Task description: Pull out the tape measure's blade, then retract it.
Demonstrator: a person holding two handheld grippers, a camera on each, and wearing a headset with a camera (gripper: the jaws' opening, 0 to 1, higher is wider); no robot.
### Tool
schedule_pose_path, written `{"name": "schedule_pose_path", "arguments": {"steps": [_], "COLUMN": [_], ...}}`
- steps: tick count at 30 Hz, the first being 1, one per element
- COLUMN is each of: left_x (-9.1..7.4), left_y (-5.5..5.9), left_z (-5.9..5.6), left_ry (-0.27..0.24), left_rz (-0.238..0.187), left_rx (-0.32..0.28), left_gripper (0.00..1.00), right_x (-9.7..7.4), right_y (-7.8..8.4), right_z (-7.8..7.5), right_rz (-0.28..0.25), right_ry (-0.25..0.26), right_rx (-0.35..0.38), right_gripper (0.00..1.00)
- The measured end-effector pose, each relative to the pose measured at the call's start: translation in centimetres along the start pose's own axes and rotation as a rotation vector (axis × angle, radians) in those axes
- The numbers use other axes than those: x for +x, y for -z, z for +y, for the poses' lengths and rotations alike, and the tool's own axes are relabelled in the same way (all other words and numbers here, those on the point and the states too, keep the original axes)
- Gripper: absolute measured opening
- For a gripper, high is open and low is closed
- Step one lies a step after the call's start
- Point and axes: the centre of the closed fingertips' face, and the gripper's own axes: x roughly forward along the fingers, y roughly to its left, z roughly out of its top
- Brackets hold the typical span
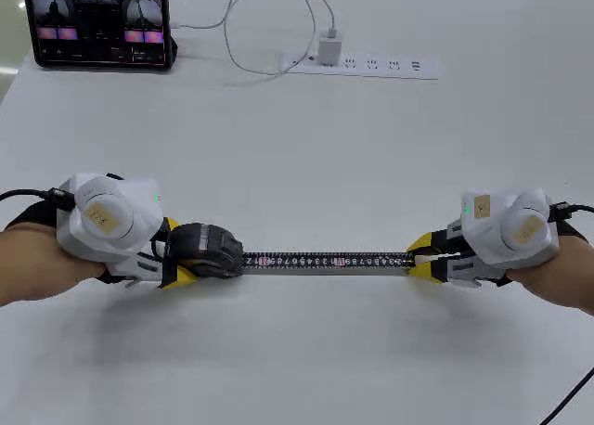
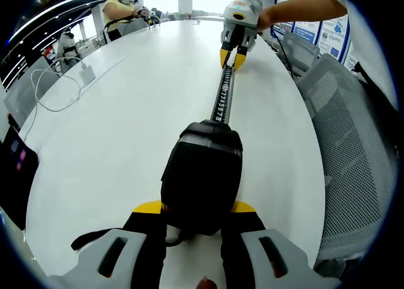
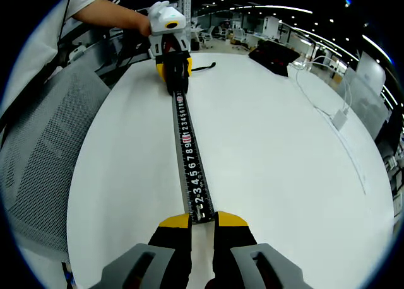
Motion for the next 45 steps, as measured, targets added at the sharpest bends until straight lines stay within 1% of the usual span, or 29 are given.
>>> {"name": "schedule_pose_path", "arguments": {"steps": [11,19,24,26,29,40,41,42,45], "left_x": [0.0,0.0,0.1,0.1,0.1,0.1,0.1,0.1,0.2], "left_y": [0.0,0.0,-0.1,-0.1,-0.1,0.0,0.0,0.0,0.0], "left_z": [0.0,0.0,0.0,0.0,0.0,0.1,0.1,0.1,0.1], "left_ry": [0.000,-0.007,-0.002,-0.002,-0.006,-0.010,-0.008,-0.008,-0.009], "left_rz": [0.001,0.005,0.018,0.026,0.028,0.041,0.043,0.045,0.048], "left_rx": [0.002,0.000,-0.014,-0.009,-0.008,-0.022,-0.022,-0.026,-0.035], "left_gripper": [0.28,0.28,0.29,0.29,0.29,0.29,0.29,0.29,0.29], "right_x": [-1.1,-1.1,-1.0,-1.0,-1.0,-1.0,-1.1,-1.0,-1.0], "right_y": [1.5,1.4,1.2,1.2,1.3,1.4,1.7,1.5,1.6], "right_z": [-0.1,-0.1,0.0,0.0,-0.1,0.0,0.0,0.0,0.1], "right_rz": [0.032,0.046,0.078,0.091,0.106,0.125,0.148,0.131,0.142], "right_ry": [0.007,-0.001,-0.023,-0.031,-0.037,-0.036,-0.042,-0.034,-0.036], "right_rx": [0.006,0.002,-0.031,-0.042,-0.049,-0.052,-0.063,-0.051,-0.056], "right_gripper": [0.08,0.09,0.09,0.09,0.10,0.10,0.11,0.11,0.11]}}
